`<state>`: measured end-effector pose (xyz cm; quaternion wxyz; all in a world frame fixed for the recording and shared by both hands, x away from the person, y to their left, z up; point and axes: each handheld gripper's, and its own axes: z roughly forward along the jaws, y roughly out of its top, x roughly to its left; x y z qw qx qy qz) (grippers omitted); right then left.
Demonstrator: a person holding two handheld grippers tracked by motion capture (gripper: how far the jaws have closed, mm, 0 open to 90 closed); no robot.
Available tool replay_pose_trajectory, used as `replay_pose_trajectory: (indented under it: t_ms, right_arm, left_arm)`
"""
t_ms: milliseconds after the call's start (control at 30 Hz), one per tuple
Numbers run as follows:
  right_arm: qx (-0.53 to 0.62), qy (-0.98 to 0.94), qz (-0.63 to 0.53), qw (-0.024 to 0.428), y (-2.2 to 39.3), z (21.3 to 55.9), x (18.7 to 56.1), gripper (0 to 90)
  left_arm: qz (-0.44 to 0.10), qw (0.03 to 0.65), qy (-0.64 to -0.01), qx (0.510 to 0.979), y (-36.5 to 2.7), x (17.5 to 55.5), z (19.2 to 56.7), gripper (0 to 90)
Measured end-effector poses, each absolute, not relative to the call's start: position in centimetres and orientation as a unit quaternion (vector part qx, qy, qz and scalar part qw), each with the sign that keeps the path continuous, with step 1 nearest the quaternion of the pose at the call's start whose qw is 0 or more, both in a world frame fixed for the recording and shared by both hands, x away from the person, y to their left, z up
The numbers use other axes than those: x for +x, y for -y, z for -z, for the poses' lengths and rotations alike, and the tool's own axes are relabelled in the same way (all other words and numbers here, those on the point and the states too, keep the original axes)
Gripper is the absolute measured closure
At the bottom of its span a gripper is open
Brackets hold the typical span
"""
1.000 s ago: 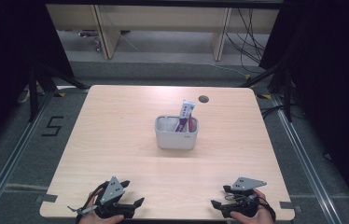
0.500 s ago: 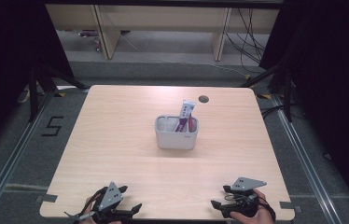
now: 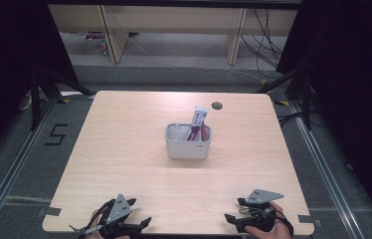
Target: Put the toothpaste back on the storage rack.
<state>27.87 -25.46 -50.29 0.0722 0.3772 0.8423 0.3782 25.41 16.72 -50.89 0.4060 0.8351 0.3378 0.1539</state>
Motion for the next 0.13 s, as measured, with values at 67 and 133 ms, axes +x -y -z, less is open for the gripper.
replay_pose_trajectory:
  t_ms: [67, 133]
  right_arm:
    - [0.377, -0.842, -0.378, 0.073, 25.48, 50.28, 27.87, 24.5]
    - [0.381, -0.840, -0.380, 0.072, 25.49, 50.30, 27.85, 24.6]
  left_arm:
    - [-0.154, 0.416, -0.351, 0.825, -16.54, 25.40, 51.04, 21.2]
    - [-0.154, 0.410, -0.346, 0.829, -16.79, 25.50, 50.94, 21.2]
